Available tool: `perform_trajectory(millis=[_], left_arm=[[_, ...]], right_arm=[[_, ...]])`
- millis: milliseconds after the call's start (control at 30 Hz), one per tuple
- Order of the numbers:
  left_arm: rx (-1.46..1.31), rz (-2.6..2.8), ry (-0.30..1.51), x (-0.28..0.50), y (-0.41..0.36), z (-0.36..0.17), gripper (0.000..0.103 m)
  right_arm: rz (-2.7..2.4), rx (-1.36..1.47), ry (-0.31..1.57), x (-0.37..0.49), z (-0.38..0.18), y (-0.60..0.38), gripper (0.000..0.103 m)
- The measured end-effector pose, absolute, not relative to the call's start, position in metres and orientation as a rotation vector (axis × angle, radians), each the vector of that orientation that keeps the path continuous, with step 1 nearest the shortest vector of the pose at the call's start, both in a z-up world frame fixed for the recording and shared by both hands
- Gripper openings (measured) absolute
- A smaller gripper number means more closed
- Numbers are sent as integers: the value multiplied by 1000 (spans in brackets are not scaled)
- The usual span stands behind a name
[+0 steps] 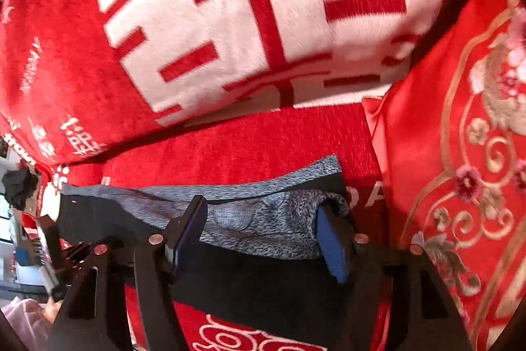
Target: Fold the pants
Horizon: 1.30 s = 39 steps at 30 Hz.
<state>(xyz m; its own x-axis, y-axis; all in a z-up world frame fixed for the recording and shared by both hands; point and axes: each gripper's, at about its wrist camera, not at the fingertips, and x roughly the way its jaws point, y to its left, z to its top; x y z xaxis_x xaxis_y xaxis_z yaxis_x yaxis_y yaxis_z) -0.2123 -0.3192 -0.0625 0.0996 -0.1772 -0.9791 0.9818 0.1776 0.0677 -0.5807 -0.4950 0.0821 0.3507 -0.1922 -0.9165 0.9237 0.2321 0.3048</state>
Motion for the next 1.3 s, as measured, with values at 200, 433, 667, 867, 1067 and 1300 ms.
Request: perform_trajectory(millis=[200,433,667,867,1067,1300], left_arm=[[1005,-1088,1096,-212,-325,-66,22],[952,-1104,1120,-213,-342,-43,22],[958,-1098,1155,-223,-342,-56,22],[962,-1090,1116,-230,-338,-44,74],[947,-1096,1115,-236,-353,-37,74],[927,-1058,1119,-234,-349,-59,84]], right_arm=[[-973,1025,755,-594,113,-498,69],[-1049,1134,785,-603,109,-489,69],[-1113,1390,852,-619,36,-421,64],[-1171,1355,756,-625,34,-435,10],[-1097,1297,886,-625,32,-436,21],[-1103,1479,660,-649,8,-410,53]])
